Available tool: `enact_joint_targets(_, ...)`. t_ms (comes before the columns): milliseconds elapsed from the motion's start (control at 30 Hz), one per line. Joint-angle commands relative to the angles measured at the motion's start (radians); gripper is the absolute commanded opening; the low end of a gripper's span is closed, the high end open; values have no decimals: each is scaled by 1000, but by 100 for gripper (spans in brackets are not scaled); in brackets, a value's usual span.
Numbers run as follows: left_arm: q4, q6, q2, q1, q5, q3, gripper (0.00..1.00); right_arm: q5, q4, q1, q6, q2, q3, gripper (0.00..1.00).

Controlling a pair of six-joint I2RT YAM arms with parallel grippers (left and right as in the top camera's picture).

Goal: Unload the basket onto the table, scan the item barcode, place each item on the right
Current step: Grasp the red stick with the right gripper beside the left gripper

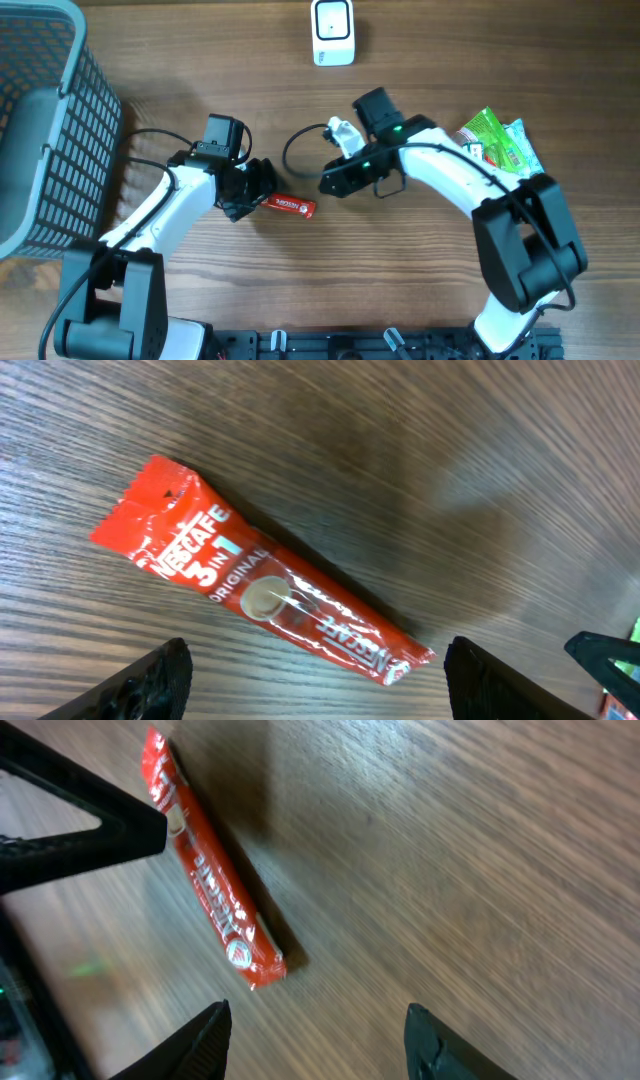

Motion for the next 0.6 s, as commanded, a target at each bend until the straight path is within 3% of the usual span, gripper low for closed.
enact_joint_targets(0,47,-31,1,-1,-33,-54,75,198,27,76,3,-21,0,54)
enact_joint_targets(67,77,-32,2,-1,-33,-67,56,296,43,127,3,-21,0,54)
enact_joint_targets(100,88,-32,2,-1,-36,-70,42,328,54,151,3,-21,0,54)
enact_joint_targets(133,93,-34,3,-1,-42,-71,35,360,61,172,2,-21,0,55)
enact_joint_targets(300,119,-35,29,-1,-79,-71,35,444,68,246,2,-21,-1,57)
enact_joint_targets(567,200,-61,98,0,-78,-71,35,450,93,304,-32,-18,-2,52)
